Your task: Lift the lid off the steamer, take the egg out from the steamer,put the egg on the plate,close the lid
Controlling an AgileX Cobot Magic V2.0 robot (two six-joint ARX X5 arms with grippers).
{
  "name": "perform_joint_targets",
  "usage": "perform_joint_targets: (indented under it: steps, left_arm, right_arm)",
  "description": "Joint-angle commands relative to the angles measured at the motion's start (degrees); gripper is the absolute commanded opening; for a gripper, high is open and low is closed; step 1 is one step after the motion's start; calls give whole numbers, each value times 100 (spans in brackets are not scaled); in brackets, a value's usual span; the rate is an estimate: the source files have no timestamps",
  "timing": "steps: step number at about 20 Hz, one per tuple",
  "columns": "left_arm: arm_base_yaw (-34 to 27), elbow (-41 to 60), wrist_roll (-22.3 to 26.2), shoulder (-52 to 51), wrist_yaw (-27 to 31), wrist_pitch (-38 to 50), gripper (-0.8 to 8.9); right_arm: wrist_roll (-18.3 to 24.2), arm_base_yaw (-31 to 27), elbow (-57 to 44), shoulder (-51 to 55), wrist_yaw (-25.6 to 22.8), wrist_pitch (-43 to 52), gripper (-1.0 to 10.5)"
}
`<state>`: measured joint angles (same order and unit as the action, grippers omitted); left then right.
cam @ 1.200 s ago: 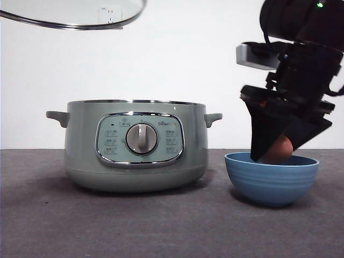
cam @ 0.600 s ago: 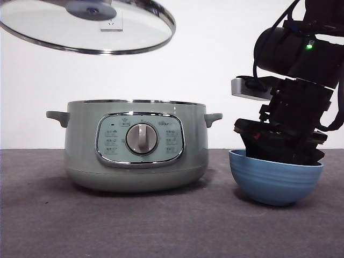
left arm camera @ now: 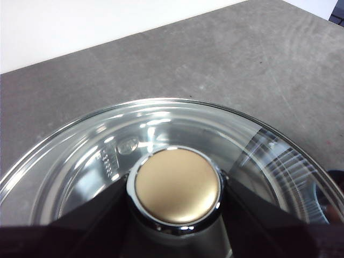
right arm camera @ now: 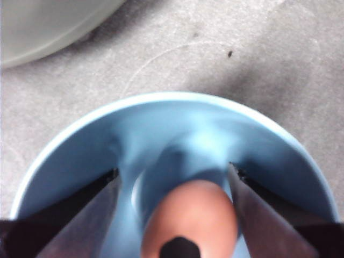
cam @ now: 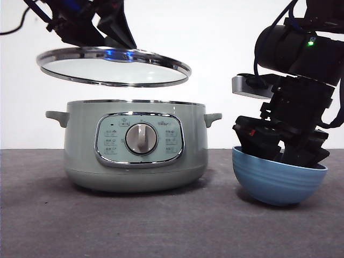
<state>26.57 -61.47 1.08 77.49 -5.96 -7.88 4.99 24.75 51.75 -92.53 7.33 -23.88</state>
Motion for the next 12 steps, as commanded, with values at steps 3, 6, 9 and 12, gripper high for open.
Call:
perform_joint_targets:
  steps: [3,6,9,12]
  left_arm:
    - [9,-52,72,144,-31,664,-9]
    - [9,-52,77,369,-31,745,-9]
    - [9,-52,72,570,-35,938,-9]
    - [11,-52,66,695,-33,1056,-9]
  right_arm:
    - [-4,17,0,619,2,-70,351]
    - [-24,15,9,1790,-35,-212,351]
    - [-208,15,9,3042,-39,-212,351]
    - [-313,15,9,3956,-37,-236,351]
